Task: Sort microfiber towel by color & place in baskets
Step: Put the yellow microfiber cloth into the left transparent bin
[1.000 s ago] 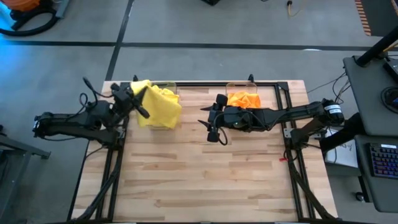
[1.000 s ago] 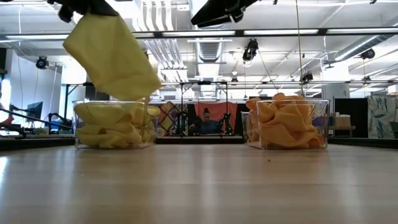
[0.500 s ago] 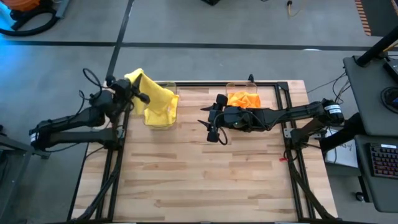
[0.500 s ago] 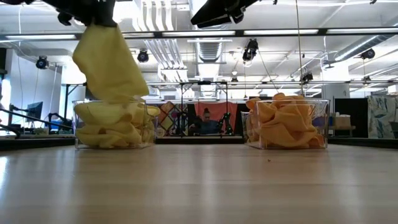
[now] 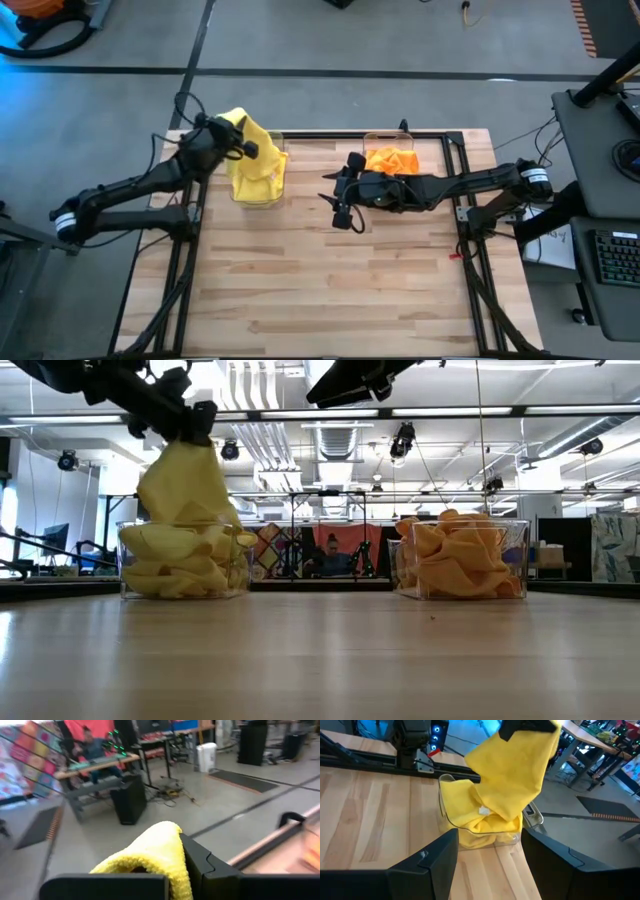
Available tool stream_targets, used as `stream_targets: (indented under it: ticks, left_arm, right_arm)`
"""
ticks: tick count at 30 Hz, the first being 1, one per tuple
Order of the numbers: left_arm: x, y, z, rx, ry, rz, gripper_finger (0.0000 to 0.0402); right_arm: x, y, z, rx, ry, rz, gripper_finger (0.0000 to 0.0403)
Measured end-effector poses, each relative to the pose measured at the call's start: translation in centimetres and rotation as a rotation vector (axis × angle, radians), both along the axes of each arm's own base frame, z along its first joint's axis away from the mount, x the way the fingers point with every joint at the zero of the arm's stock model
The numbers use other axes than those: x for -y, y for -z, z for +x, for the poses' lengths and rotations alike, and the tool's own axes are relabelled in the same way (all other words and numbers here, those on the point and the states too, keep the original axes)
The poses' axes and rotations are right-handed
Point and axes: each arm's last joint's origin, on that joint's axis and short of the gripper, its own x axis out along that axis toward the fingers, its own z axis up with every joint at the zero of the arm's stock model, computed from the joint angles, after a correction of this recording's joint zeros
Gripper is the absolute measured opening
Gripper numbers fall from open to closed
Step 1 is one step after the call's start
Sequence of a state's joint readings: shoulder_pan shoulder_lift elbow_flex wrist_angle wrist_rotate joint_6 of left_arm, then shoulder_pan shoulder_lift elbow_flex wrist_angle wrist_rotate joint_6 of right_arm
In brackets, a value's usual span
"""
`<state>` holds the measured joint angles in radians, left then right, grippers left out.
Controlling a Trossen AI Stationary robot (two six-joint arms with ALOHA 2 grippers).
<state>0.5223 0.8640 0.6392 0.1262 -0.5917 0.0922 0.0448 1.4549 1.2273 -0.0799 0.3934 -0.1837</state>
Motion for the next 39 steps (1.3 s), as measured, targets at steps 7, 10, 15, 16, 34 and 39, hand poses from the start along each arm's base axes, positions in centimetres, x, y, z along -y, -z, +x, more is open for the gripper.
stream_targets:
  ticks: [7, 10, 15, 16, 34, 39]
  left_arm:
    - [-0.4, 1.5, 1.1, 0.020, 0.068, -0.123, 0.0000]
    - [-0.5, 2.2, 1.1, 0.031, 0.068, -0.197, 0.0000]
    - [-0.4, 2.9, 1.6, 0.050, 0.202, -0.285, 0.0000]
    - [-0.4, 3.0, 1.7, 0.045, 0.209, -0.291, 0.0000]
    - [-1.0, 4.9, 3.1, -0.001, 0.362, -0.419, 0.0000]
    - [-1.1, 5.2, 2.8, -0.031, 0.356, -0.447, 0.0000]
  right_arm:
    - [0.0, 0.5, 0.1, -0.027, 0.000, -0.001, 0.0215]
    - [0.0, 0.7, 0.2, -0.036, 0.000, -0.001, 0.0215]
    - [0.0, 1.0, 0.3, -0.043, 0.000, -0.001, 0.0215]
    - [0.0, 1.0, 0.4, -0.045, 0.000, -0.002, 0.0215]
    - [0.0, 1.6, 0.2, -0.069, 0.009, 0.021, 0.0215]
    - [0.0, 1.8, 0.1, -0.074, 0.013, 0.030, 0.0215]
